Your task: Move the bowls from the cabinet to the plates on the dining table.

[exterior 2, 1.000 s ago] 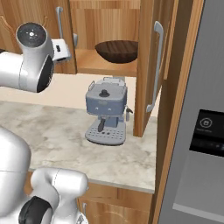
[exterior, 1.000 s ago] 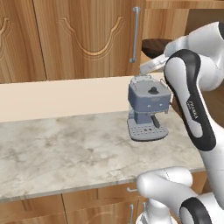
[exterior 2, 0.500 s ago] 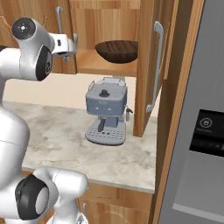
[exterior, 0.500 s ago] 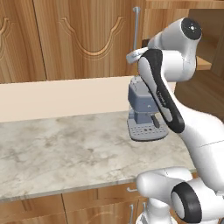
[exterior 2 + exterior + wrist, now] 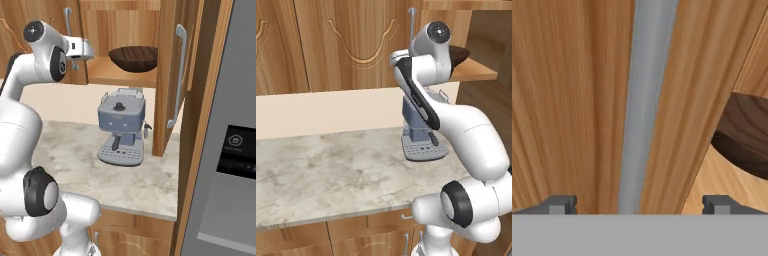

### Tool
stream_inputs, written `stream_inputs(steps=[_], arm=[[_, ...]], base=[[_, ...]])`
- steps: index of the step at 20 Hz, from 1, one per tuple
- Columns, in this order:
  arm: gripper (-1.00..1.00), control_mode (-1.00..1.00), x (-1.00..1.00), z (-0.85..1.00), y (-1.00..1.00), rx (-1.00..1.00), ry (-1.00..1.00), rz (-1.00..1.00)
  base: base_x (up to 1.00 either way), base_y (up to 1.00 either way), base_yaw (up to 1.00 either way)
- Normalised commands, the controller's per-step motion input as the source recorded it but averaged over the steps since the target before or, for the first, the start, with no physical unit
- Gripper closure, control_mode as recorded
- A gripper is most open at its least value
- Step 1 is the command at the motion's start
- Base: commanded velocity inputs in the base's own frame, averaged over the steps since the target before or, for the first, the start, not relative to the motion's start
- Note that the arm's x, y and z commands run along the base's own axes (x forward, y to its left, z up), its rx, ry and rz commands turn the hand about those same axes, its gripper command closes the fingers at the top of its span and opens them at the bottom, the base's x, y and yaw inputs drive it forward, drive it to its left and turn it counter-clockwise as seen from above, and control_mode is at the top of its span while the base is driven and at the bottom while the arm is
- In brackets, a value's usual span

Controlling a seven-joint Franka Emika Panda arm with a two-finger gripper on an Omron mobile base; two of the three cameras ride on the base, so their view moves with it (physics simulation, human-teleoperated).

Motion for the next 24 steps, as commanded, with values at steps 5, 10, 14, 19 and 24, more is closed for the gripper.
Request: stream_inputs(steps=[5,10,14,19,24], arm=[[-1.00,-1.00,0.69,-0.10,0.00,0.00,0.00,-0.12],[1.00,-1.00,0.29,-0.04,0.00,0.00,0.00,-0.07],[1.00,-1.00,0.00,-0.11,0.00,0.01,0.00,-0.03],[1.00,-1.00,-0.07,-0.16,0.18,0.00,0.00,-0.01],[1.00,-1.00,-0.65,-0.08,0.83,0.00,0.00,0.00]], base=[[0.00,0.00,0.00],[0.00,0.00,0.00],[0.00,0.00,0.00],[0.00,0.00,0.00],[0.00,0.00,0.00]])
